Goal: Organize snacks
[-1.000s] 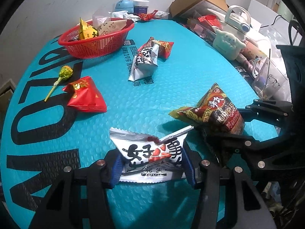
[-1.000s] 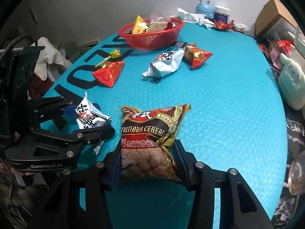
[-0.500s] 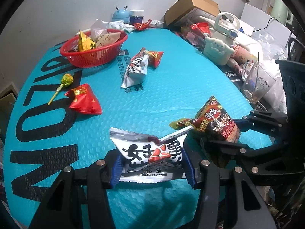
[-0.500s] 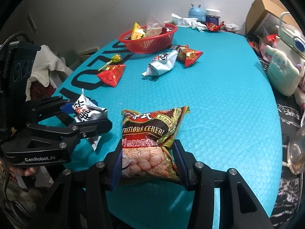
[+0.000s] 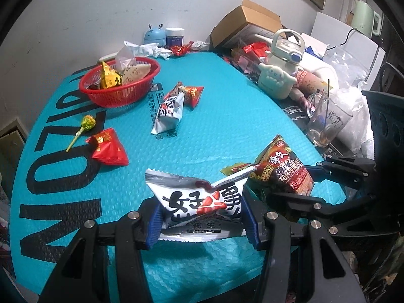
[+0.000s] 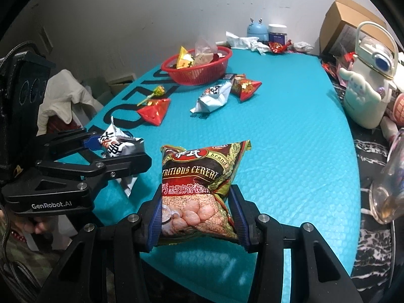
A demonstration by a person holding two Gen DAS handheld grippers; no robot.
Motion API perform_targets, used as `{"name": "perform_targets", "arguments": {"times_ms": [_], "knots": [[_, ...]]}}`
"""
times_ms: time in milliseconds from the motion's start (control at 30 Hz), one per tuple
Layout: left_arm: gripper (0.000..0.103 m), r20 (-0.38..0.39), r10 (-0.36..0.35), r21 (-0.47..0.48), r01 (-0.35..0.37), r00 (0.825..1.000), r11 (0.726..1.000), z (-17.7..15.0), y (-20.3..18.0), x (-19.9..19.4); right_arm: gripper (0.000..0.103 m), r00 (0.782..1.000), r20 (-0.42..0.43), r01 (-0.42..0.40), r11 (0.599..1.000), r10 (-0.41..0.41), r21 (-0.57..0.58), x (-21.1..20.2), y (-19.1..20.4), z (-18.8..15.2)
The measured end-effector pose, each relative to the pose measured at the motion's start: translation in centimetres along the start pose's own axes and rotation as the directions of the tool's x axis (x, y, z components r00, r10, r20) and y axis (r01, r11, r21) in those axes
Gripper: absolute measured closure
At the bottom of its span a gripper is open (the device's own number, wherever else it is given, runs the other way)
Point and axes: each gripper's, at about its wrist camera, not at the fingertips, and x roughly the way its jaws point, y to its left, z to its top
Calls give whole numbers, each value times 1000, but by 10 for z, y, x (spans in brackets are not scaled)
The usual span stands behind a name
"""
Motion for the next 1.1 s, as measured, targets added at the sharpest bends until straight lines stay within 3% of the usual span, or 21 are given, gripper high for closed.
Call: {"name": "perform_targets", "arguments": {"times_ms": [633,1100], "knots": [[51,115,4,12,-6,993,1000,42,4,-29,55,995,94,-20,1000,21,-19,-22,0,42],[51,226,40,12,-43,973,999,90,23,-48,55,984,176,-23,996,38,-85,-29,9,96]]}}
